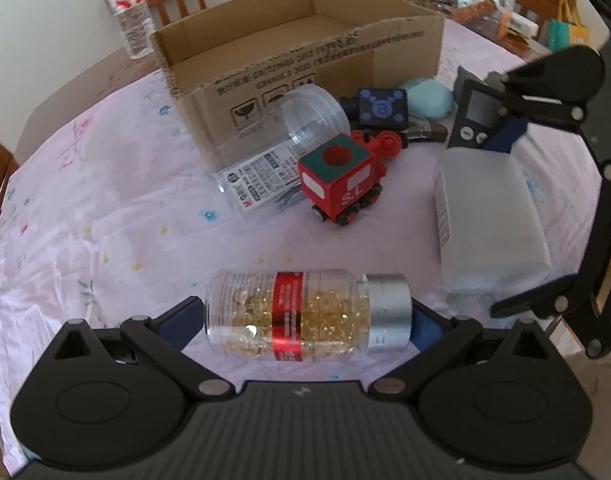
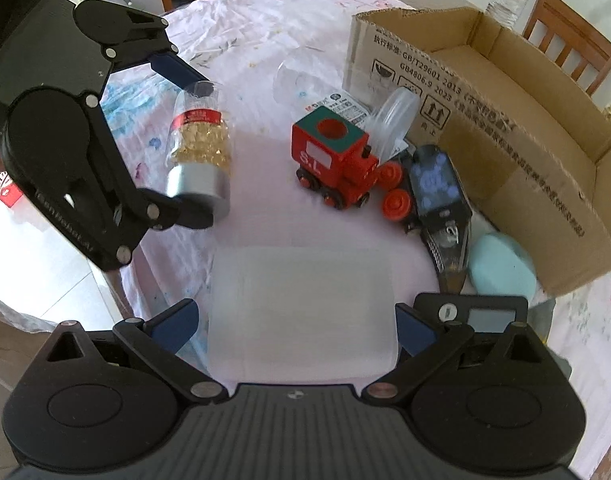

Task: Organize rigid objects
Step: 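Grasp the white plastic container with the right gripper while the left holds the bottle, then carry bottle and container into the box and open both grippers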

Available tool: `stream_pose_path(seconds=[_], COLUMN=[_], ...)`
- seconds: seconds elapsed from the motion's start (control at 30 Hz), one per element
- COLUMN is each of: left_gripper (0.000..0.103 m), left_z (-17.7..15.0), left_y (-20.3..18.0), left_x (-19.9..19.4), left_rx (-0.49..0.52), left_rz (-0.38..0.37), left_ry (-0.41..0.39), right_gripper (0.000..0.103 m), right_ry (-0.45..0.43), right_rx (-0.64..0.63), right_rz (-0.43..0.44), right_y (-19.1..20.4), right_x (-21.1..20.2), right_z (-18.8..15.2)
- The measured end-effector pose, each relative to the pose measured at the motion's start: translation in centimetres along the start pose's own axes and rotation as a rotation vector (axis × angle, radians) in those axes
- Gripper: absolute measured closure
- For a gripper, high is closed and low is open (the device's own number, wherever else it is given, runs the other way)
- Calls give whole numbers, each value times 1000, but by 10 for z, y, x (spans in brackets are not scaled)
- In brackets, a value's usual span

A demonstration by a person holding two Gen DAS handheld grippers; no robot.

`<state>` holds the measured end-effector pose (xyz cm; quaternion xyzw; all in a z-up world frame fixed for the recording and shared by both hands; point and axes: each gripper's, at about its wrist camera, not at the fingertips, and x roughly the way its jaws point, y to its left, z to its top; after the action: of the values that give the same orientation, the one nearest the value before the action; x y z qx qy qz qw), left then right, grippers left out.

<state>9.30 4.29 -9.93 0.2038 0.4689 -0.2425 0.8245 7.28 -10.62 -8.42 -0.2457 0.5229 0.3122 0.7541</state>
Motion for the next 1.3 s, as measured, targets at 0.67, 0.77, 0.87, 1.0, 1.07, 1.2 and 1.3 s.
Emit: stream_pose_path(seconds=[0.67, 0.77, 0.87, 1.0, 1.07, 1.2, 1.3], left_gripper=[9, 9, 9, 9, 9, 9, 9], left_z=[6, 9, 14, 31, 43, 71, 96], left_y=[7, 10, 17, 27, 31, 42, 50], left_x=[1, -3, -13, -32, -41, -57, -62], left_rx=[-22, -30, -52, -59, -43, -31, -44], left_rz=[-43, -49, -67, -74, -63, -43, -36], left_ry=[42, 56, 56, 42, 26, -27, -74], right_gripper=[17, 17, 17, 17, 17, 17, 17], right_ry=[37, 40, 27, -11, -34, -87, -135], right_rx=[15, 25, 35, 74, 95, 142, 155], right_rz=[-57, -67, -81, -96, -112, -154, -178], right_y=[6, 5, 2, -6, -11, -25, -37], right_x=[6, 2, -8, -28, -39, -63, -82], right_z=[15, 16, 19, 25, 29, 37, 44])
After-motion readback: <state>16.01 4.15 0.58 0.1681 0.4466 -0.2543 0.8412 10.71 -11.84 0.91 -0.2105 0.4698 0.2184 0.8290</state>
